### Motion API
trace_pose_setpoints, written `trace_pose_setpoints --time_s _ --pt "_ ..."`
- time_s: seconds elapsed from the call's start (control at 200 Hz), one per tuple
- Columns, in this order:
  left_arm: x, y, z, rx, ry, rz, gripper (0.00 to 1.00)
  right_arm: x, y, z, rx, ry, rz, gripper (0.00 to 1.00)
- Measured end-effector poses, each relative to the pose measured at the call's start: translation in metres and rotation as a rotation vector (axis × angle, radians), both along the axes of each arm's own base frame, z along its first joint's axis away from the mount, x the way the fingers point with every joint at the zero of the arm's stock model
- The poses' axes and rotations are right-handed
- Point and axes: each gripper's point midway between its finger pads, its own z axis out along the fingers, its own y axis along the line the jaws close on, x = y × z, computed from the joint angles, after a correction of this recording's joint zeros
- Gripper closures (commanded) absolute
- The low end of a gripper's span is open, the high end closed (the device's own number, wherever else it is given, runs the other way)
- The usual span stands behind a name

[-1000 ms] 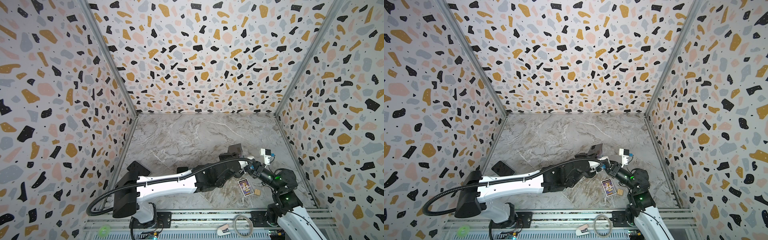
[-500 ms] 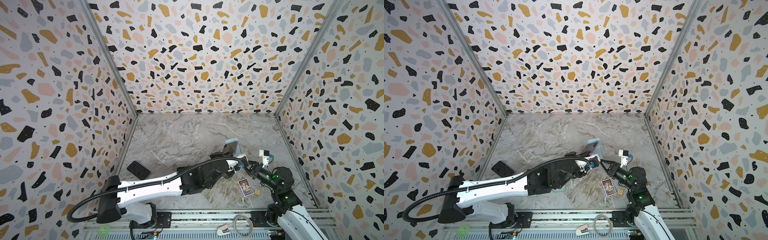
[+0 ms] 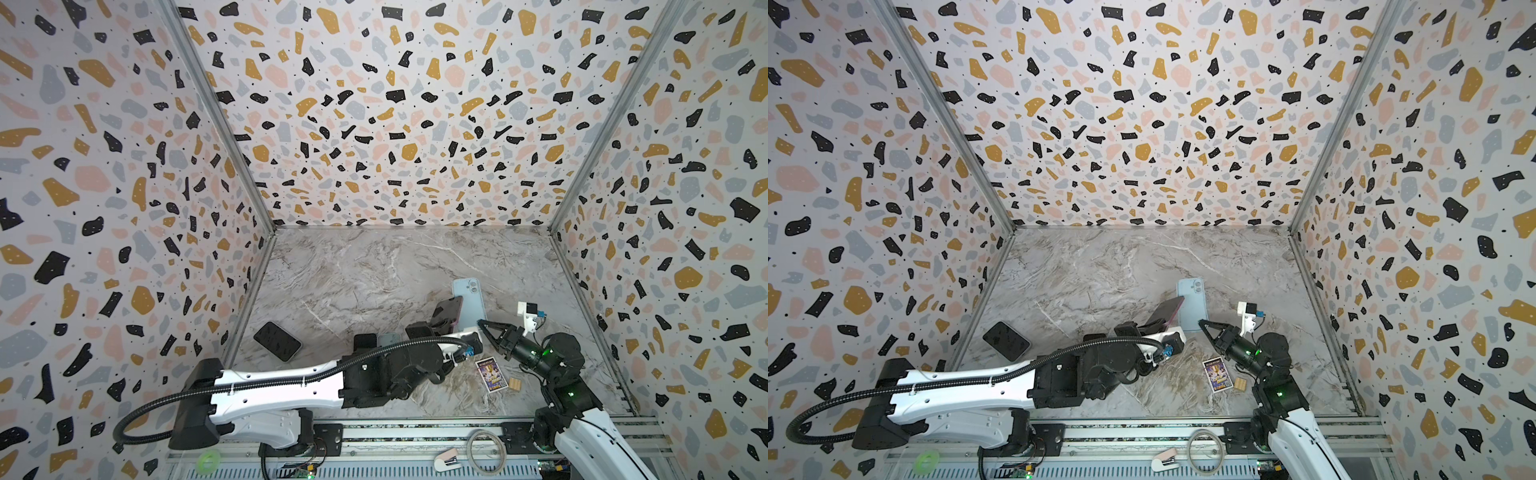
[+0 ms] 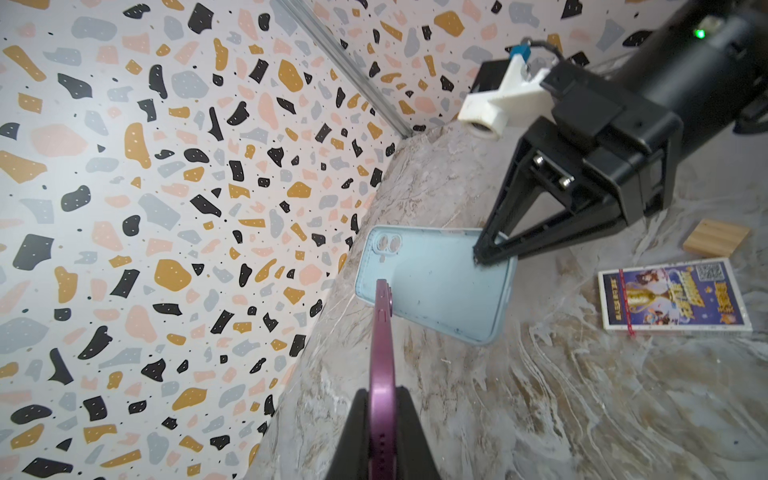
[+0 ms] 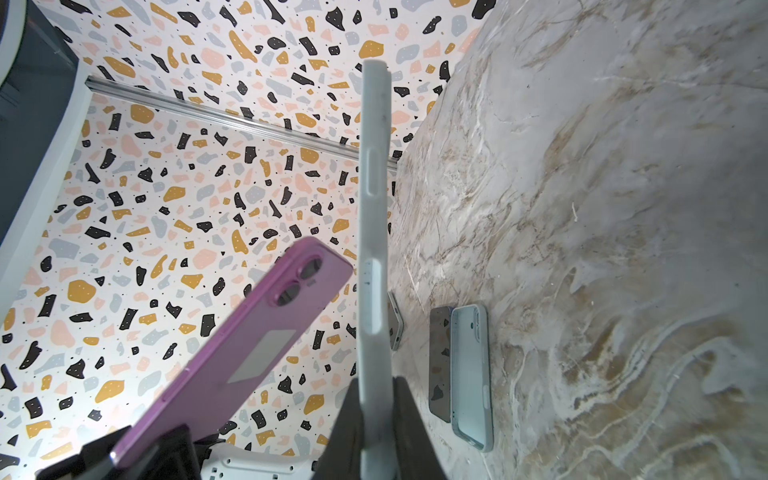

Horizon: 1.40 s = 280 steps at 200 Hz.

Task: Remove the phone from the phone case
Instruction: 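Lower the bare pink phone toward the table with the left gripper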

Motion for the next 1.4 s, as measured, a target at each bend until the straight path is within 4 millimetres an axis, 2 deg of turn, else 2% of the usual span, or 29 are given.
trace_pose_setpoints --time_s 0.185,0.315,0.43,0.746,1.181,1.402 --pt "-0.008 0.01 -0.044 0.091 0.006 0.05 1.0 -0.005 -0.001 -0.023 -0.051 0.076 0.009 1.0" --pt "-0.011 0.015 -0.06 0.117 0.013 0.085 1.0 -0.01 -0.001 -0.037 -0.081 0.128 0.022 1.0" --pt "-0.015 0.017 -0.074 0.119 0.026 0.107 1.0 -0.015 0.001 -0.043 -0.094 0.154 0.036 1.0" --pt "-0.023 0.026 -0.129 0.181 0.073 0.147 1.0 -0.03 0.018 -0.057 -0.135 0.195 0.103 1.0" --pt "-0.027 0.03 -0.168 0.205 0.107 0.179 1.0 -0.051 0.036 -0.09 -0.194 0.27 0.152 1.0" --pt "-0.028 0.032 -0.18 0.227 0.103 0.185 1.0 -0.06 0.041 -0.106 -0.217 0.302 0.16 1.0"
